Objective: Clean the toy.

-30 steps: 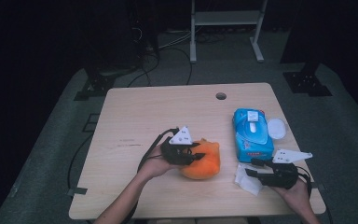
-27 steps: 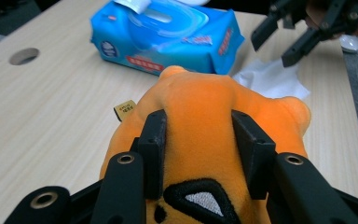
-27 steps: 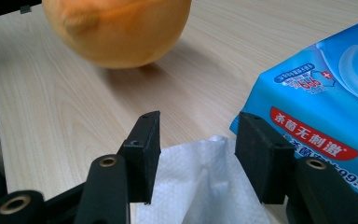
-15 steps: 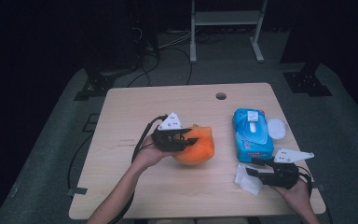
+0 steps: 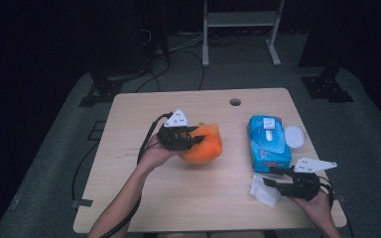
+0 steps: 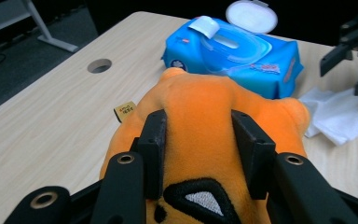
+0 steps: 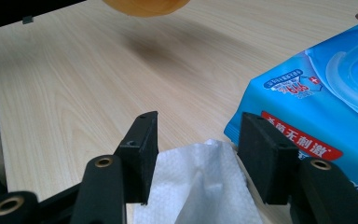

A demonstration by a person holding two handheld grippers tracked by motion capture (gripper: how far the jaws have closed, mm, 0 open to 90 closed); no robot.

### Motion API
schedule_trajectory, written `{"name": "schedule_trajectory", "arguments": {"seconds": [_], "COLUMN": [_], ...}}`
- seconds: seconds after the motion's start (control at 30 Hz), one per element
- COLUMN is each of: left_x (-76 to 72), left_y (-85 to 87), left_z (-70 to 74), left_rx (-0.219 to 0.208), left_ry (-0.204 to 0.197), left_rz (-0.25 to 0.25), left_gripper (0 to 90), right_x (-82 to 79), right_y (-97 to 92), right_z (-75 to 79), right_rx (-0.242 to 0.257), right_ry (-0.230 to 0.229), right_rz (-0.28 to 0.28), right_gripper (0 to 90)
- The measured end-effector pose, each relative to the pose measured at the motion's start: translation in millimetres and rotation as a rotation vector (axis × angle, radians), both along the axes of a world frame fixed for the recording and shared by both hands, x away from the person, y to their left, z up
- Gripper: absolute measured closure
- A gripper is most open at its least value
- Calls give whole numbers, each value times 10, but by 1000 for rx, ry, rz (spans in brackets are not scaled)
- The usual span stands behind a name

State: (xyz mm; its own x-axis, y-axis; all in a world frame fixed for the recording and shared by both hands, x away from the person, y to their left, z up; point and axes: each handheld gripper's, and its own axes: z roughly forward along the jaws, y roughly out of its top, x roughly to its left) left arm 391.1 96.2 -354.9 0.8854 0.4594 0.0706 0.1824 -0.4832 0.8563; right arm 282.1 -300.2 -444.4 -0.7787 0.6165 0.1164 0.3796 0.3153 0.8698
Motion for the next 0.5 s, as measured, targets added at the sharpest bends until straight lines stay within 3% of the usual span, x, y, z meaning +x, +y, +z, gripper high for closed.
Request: {"name": "schedule_trajectory", "arguments": {"seconds": [0.3, 0.5], "left_x": [157, 237], "left_y": [25, 40], "left_z": [-84, -169], "left_rx": [-5, 6], "left_ry": [12, 23], "left_rz": [36, 55], "left_gripper": [604, 604], "right_x": [-19, -22], "right_y": [29, 10], "right_z": [3, 1], "right_rx": [-31, -20], "right_ry": [-3, -2], "right_rz": [-3, -10], "right_gripper": [450, 434]}}
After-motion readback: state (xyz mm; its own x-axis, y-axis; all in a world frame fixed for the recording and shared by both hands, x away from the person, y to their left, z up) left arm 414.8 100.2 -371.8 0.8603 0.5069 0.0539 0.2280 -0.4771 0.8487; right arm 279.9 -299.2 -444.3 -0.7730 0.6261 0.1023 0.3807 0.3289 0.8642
